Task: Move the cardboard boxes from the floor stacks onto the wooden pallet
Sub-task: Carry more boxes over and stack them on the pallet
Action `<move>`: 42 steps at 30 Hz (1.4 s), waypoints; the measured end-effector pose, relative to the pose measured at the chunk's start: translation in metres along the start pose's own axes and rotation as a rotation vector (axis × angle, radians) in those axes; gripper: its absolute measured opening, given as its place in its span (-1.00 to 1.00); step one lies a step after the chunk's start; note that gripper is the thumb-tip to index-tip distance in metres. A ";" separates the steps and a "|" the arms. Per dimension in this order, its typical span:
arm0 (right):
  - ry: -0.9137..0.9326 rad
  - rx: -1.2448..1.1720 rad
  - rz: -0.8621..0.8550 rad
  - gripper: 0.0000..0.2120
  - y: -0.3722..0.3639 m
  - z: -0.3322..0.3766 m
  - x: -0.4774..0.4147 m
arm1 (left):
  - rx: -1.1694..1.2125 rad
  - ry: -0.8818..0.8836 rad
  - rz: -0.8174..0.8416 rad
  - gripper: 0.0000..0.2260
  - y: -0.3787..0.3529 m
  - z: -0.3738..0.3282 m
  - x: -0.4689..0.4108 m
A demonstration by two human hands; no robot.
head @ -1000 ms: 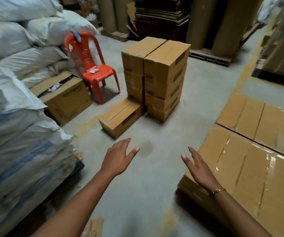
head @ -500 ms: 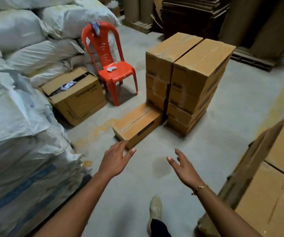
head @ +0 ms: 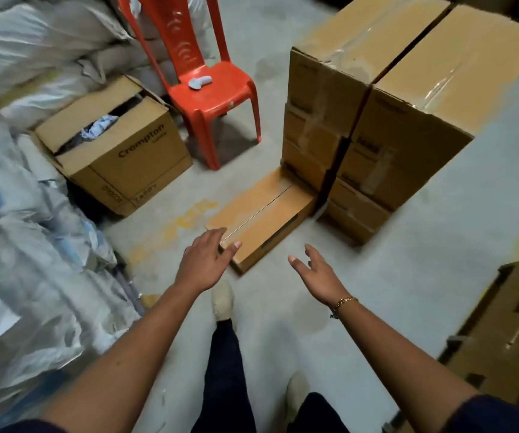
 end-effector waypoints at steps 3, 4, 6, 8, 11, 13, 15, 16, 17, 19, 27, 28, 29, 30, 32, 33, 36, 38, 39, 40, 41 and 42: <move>-0.075 -0.057 -0.008 -0.22 -0.018 0.001 -0.058 | 0.001 0.002 0.054 -0.39 -0.007 0.034 -0.061; -0.107 -0.077 -0.011 -0.20 -0.025 0.001 -0.078 | 0.004 0.001 0.077 -0.38 -0.010 0.045 -0.082; -0.159 -0.122 -0.017 -0.17 -0.041 0.000 -0.117 | 0.001 -0.002 0.133 -0.38 -0.018 0.068 -0.125; -0.220 -0.145 -0.020 -0.14 -0.058 -0.002 -0.156 | -0.014 -0.004 0.176 -0.40 -0.028 0.092 -0.169; -0.294 -0.170 -0.019 -0.11 -0.083 -0.010 -0.214 | -0.021 -0.001 0.229 -0.42 -0.048 0.128 -0.231; -0.333 -0.213 -0.031 -0.10 -0.100 -0.020 -0.253 | -0.017 0.011 0.248 -0.39 -0.066 0.153 -0.271; -0.373 -0.271 -0.045 -0.11 -0.116 -0.036 -0.292 | -0.018 0.021 0.247 -0.33 -0.087 0.177 -0.312; -0.388 -0.301 -0.065 -0.12 -0.124 -0.047 -0.312 | -0.024 0.018 0.246 -0.33 -0.100 0.189 -0.332; -0.397 -0.326 -0.091 -0.11 -0.133 -0.061 -0.334 | -0.028 0.011 0.244 -0.36 -0.115 0.201 -0.352; -0.419 -0.365 -0.145 -0.09 -0.151 -0.093 -0.380 | -0.048 0.000 0.234 -0.43 -0.151 0.226 -0.394; -0.516 -0.567 -0.406 0.17 -0.222 -0.222 -0.480 | -0.113 0.062 0.330 -0.25 -0.281 0.318 -0.503; -0.516 -0.601 -0.415 0.22 -0.232 -0.232 -0.485 | -0.089 0.077 0.342 -0.18 -0.290 0.328 -0.509; -0.521 -0.634 -0.413 0.28 -0.241 -0.240 -0.491 | -0.055 0.091 0.351 -0.11 -0.299 0.337 -0.514; -0.527 -0.661 -0.407 0.32 -0.250 -0.247 -0.497 | -0.011 0.115 0.360 -0.06 -0.307 0.346 -0.518; -0.523 -0.691 -0.392 0.35 -0.265 -0.257 -0.508 | 0.088 0.155 0.367 -0.07 -0.322 0.362 -0.523; -0.510 -0.705 -0.392 0.33 -0.271 -0.261 -0.513 | 0.137 0.171 0.365 -0.13 -0.328 0.369 -0.525; -0.430 -0.745 -0.417 0.21 -0.283 -0.268 -0.528 | 0.255 0.161 0.314 -0.31 -0.337 0.378 -0.531; -0.413 -0.752 -0.439 0.18 -0.284 -0.268 -0.531 | 0.257 0.133 0.287 -0.35 -0.338 0.378 -0.532; -0.406 -0.749 -0.445 0.18 -0.284 -0.266 -0.529 | 0.245 0.122 0.276 -0.35 -0.336 0.376 -0.530; -0.404 -0.746 -0.444 0.17 -0.283 -0.265 -0.527 | 0.229 0.123 0.266 -0.35 -0.333 0.374 -0.527; -0.400 -0.746 -0.440 0.14 -0.281 -0.261 -0.523 | 0.219 0.124 0.258 -0.35 -0.328 0.371 -0.523; -0.405 -0.750 -0.430 0.09 -0.279 -0.258 -0.519 | 0.208 0.131 0.256 -0.36 -0.322 0.367 -0.519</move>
Point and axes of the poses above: each hand's wrist, its own x-axis away from the middle knuckle, its own y-axis out of the back of the hand, z = x × y, the point moved 4 cm from there along -x, towards the middle knuckle, and after that the axes turned 2 degrees about z, right-handed, at the moved point
